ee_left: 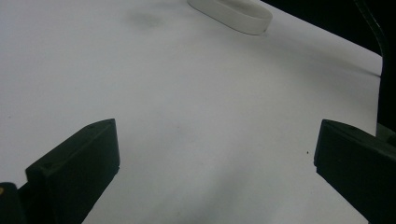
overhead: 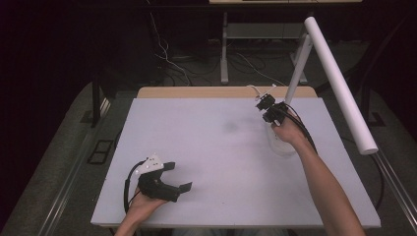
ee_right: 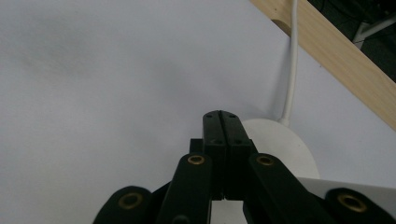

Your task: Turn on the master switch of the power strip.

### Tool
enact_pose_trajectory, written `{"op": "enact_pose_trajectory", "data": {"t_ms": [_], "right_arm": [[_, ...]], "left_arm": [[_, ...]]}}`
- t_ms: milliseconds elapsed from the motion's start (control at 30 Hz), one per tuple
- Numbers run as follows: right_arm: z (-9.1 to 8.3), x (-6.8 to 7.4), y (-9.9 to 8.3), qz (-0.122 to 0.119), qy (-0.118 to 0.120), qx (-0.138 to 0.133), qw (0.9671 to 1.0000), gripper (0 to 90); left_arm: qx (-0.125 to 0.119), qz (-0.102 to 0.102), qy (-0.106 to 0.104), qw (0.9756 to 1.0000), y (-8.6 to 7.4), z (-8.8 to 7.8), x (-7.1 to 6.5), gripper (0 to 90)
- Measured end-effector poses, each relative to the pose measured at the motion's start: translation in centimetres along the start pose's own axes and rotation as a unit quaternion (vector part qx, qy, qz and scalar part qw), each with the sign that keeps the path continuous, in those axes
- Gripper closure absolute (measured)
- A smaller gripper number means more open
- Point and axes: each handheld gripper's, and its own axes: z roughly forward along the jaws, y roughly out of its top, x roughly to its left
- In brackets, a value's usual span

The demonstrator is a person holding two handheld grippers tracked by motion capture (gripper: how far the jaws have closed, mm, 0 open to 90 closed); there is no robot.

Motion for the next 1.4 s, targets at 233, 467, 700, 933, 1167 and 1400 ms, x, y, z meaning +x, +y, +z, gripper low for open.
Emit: {"op": "enact_pose_trajectory", "data": {"t_ms": [233, 467, 700, 933, 1167, 1400], "right_arm": [[-1.7, 0.1, -0.7, 0.02, 0.019, -0.023, 0.9994, 88.8], [-3.9, 0.3, -1.8, 0.032, 0.05, -0.056, 0.9967, 72.1], [-5.2, 1.3, -3.3, 0.045, 0.067, -0.076, 0.9938, 45.7], [-6.7, 1.8, -4.8, 0.051, 0.111, -0.089, 0.9885, 10.3], [-8.1, 2.2, -7.3, 0.068, 0.145, -0.125, 0.9791, 0.2], [-9.3, 2.7, -9.9, 0.089, 0.166, -0.15, 0.9706, 0.2]], "left_arm": [[-0.003, 0.001, 0.0, 1.0, 0.0, 0.0, -0.1, 0.0], [-0.001, 0.002, 0.0, 1.0, 0.0, 0.1, -0.2, 0.0], [-0.002, 0.001, 0.0, 1.0, 0.1, 0.2, -0.2, 0.0], [-0.002, 0.001, 0.0, 1.0, 0.1, 0.2, -0.2, 0.0], [-0.004, 0.0, 0.001, 1.0, 0.1, 0.2, -0.3, 0.0], [-0.005, -0.002, 0.001, 1.0, 0.1, 0.2, -0.2, 0.0]]}}
